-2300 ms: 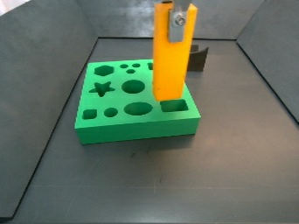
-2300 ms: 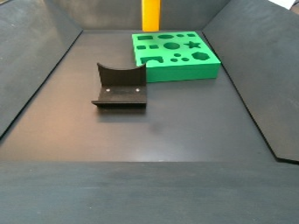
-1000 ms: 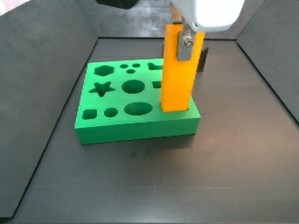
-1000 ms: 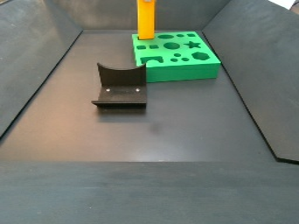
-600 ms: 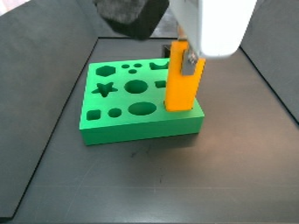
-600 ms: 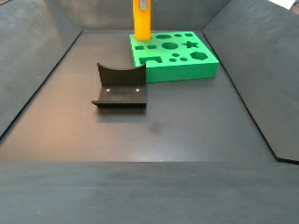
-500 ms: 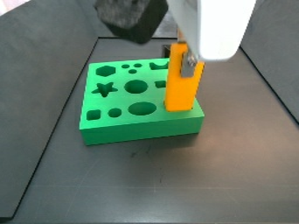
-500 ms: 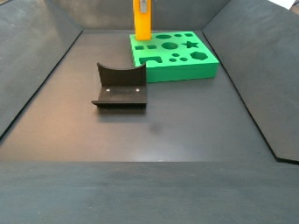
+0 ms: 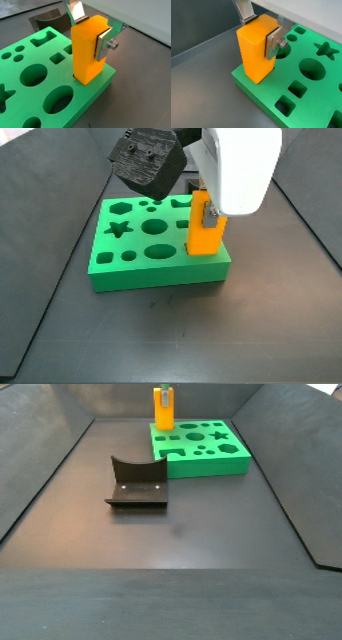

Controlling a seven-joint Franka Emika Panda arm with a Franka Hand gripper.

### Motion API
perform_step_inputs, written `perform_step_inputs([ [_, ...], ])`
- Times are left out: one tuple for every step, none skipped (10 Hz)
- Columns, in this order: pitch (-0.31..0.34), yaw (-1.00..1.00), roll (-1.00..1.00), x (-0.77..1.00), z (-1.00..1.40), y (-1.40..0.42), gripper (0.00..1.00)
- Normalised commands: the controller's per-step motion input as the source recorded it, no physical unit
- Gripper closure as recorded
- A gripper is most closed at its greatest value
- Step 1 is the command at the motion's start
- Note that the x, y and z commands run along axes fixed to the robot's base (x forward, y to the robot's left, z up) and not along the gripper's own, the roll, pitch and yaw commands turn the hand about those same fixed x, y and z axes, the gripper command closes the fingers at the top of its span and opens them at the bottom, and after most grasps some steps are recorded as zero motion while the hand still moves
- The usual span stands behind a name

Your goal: Insert the rectangle object.

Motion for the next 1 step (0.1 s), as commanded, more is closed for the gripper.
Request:
perform_step_inputs([
  [0.007, 0.00, 0.02, 0.00, 0.00, 0.09, 1.00],
])
